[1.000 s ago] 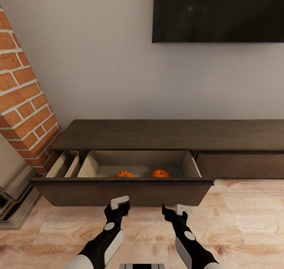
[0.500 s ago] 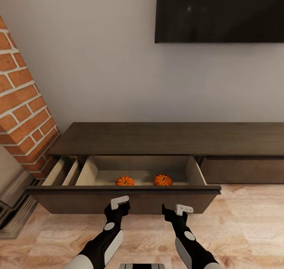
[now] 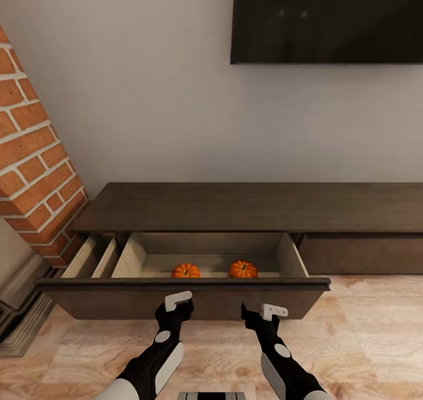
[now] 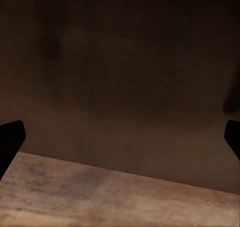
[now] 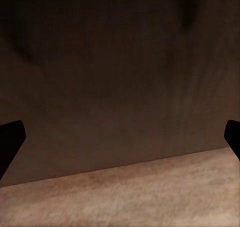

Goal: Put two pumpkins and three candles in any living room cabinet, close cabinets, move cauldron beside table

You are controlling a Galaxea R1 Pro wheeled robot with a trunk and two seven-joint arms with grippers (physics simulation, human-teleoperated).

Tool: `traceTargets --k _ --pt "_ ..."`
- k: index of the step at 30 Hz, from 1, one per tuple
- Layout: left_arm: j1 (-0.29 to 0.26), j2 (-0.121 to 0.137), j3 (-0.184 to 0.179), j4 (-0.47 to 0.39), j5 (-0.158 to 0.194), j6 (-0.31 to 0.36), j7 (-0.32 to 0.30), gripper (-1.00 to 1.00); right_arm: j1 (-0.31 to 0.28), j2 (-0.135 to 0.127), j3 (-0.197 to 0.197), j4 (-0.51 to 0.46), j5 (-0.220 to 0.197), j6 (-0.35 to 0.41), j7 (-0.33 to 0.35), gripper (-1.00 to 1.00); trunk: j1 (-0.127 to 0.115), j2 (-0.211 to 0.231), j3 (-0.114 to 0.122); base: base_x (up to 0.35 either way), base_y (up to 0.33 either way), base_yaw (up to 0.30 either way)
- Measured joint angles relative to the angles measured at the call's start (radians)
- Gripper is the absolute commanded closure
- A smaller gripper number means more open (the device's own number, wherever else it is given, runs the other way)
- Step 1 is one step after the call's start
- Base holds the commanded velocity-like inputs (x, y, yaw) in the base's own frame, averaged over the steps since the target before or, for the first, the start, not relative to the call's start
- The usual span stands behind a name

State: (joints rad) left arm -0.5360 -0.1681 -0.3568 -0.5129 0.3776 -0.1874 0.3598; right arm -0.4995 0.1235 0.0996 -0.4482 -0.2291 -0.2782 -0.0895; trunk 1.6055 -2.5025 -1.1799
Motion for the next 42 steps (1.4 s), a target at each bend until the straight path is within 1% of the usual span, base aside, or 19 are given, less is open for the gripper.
traceTargets --k 6,8,10,13,26,37,42 --pt "0.0 0.0 0.0 0.0 -0.006 0.0 -0.001 -1.0 0.0 0.0 0.0 0.0 0.0 0.0 0.0 -1.0 0.0 0.0 0.0 0.0 0.0 0.0" --pt "0.001 0.0 0.0 0.0 -0.032 -0.001 -0.002 -1.0 0.0 0.0 0.0 0.0 0.0 0.0 0.0 -1.0 0.0 0.0 0.0 0.0 0.0 0.0" --pt "0.001 0.0 0.0 0.0 -0.069 -0.003 -0.001 -1.0 0.0 0.0 0.0 0.0 0.0 0.0 0.0 -1.0 0.0 0.0 0.0 0.0 0.0 0.0" --pt "0.002 0.0 0.0 0.001 -0.091 -0.004 -0.001 -1.0 0.0 0.0 0.0 0.0 0.0 0.0 0.0 -1.0 0.0 0.0 0.0 0.0 0.0 0.0" --pt "0.003 0.0 0.0 0.0 -0.1 -0.008 -0.001 -1.0 0.0 0.0 0.0 0.0 0.0 0.0 0.0 -1.0 0.0 0.0 0.0 0.0 0.0 0.0" --pt "0.003 0.0 0.0 0.0 -0.102 -0.01 -0.003 -1.0 0.0 0.003 -0.005 0.0 -0.002 -0.002 -0.003 -1.0 0.0 0.0 0.0 0.049 0.013 0.0" --pt "0.003 0.0 -0.001 0.0 -0.101 -0.009 -0.003 -1.0 0.0 0.003 -0.005 0.0 -0.002 -0.002 -0.004 -1.0 0.0 0.0 0.0 0.166 0.0 0.0"
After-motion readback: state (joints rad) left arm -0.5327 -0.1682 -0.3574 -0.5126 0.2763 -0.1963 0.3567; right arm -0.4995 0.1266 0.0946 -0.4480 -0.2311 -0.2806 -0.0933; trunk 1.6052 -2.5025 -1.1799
